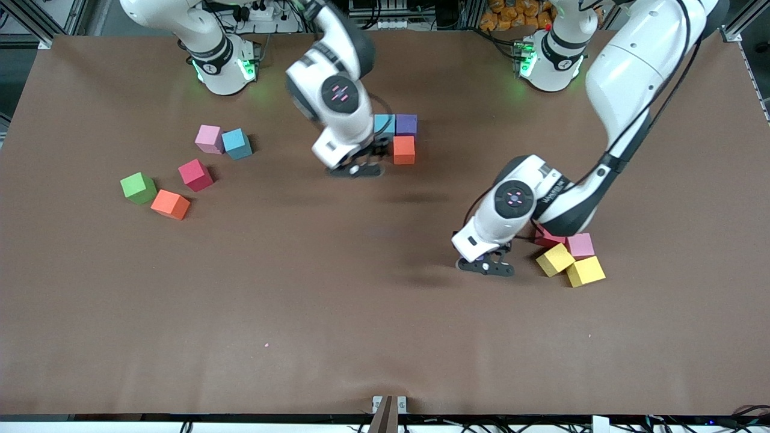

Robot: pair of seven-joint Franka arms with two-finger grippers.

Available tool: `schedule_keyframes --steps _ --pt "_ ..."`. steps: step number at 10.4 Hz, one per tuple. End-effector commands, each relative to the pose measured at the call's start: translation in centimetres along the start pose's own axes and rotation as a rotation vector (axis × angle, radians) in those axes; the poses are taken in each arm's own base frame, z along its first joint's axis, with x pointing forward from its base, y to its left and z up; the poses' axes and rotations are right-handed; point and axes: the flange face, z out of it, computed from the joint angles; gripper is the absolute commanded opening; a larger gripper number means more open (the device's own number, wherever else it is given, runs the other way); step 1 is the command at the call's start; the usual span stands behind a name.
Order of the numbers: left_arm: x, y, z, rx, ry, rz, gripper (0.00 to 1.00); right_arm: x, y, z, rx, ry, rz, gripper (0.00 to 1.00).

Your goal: Form number 2 with 11 blocks

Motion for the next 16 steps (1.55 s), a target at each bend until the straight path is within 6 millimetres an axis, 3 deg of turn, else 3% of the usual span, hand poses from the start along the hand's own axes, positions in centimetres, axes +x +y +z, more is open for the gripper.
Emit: schedule_keyframes --steps 1,3,5,7,10,13,14,15,16 --pt "-3.1 3.9 -2.2 0.066 -0.022 -0.147 0.54 1.2 6.7 -2.1 -0.109 0.065 -0.109 1.00" --pt "-6.7 7.5 -3.7 0.097 -0.064 -0.276 0.54 2.8 11.7 -3.0 -0.151 0.082 -0.178 1.00" --pt "-10.4 9.9 -4.7 0.102 -0.072 -0.257 0.55 4.9 20.0 -3.3 -0.127 0.085 -0.248 1.00" --pt "-13.1 11.7 -4.1 0.101 -0.092 -0.253 0.55 5.0 28.0 -2.9 -0.098 0.161 -0.319 1.00" --pt "-15.8 13.1 -2.1 0.064 -0.043 -0.160 0.55 6.5 38.1 -2.4 -0.102 0.149 -0.460 1.00" --pt "-17.1 13.4 -0.7 0.058 0.005 -0.094 0.55 6.7 42.7 -0.9 -0.107 0.126 -0.643 1.00" --pt "-17.6 13.7 -0.3 0.041 0.008 -0.102 0.55 6.8 46.5 1.0 -0.108 0.126 -0.733 1.00" --pt "-17.9 14.0 -0.2 0.035 0.016 -0.112 0.55 6.5 48.4 2.0 -0.120 0.140 -0.844 1.00" --pt "-17.9 14.2 0.2 0.032 0.013 -0.128 0.55 6.5 48.6 3.0 -0.118 0.129 -0.892 1.00"
